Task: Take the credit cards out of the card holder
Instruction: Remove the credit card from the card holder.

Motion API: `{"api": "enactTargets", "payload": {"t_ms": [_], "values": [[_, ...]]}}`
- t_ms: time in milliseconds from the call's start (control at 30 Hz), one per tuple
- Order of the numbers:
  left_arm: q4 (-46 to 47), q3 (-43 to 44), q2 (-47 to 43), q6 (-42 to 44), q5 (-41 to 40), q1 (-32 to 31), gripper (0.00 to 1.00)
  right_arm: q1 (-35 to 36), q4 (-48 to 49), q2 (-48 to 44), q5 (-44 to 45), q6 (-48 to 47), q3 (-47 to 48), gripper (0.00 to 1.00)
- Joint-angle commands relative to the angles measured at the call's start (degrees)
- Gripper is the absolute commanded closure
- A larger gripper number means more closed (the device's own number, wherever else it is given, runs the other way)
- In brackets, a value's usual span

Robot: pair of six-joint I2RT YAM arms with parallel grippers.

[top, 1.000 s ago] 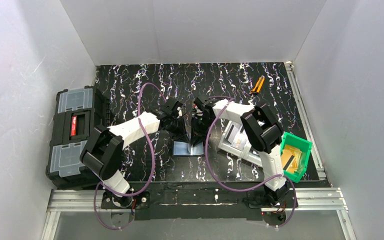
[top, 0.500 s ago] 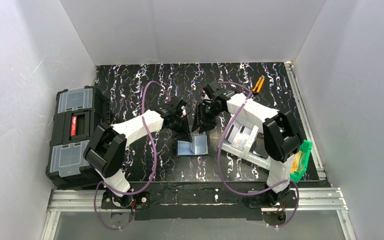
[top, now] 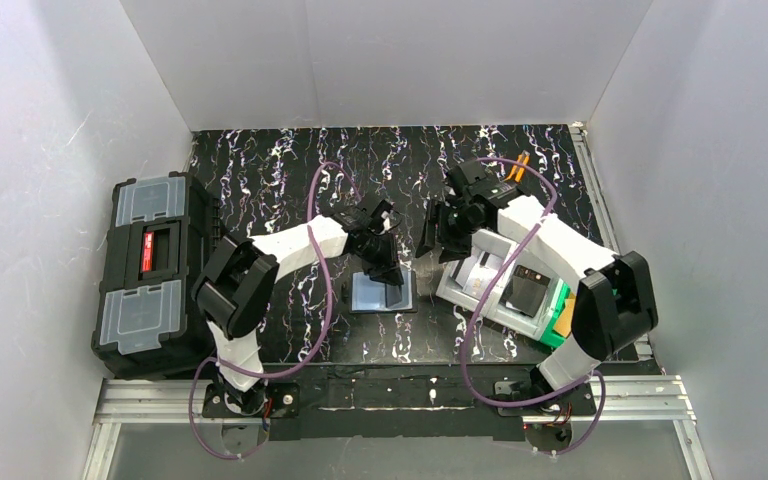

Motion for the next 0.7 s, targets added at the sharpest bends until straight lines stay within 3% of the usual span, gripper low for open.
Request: {"api": "enactTargets", "payload": {"t_ms": [0, 100, 300, 533, 667], "values": [[0.61, 1.15, 1.02, -0.31, 2.08, -0.43, 0.76, -0.57, -1.33, -3.38, 2.35, -0.84, -1.93, 0.35], [1.2, 1.29, 0.67, -0.08, 2.41, -0.36, 0.66, -0.57, -1.2, -3.49, 1.88, -0.97, -2.58, 0.36], [-1.18, 1.62, -2.48, 0.91, -0.48, -0.21, 0.55, 0.54, -1.17, -1.39, 0.42, -1.24, -0.87, 0.38], [-2.5, -4.96, -7.06, 0.7, -2.65, 4.08, 0.61, 4.77, -0.98, 4.36, -0.45, -0.75, 2.8, 0.46], [-0.79, -7.04, -7.39, 1.31, -0.66, 5.29, 0.69, 5.86, 0.72, 7.9, -1.48, 0.01, 3.13, 0.64]]}}
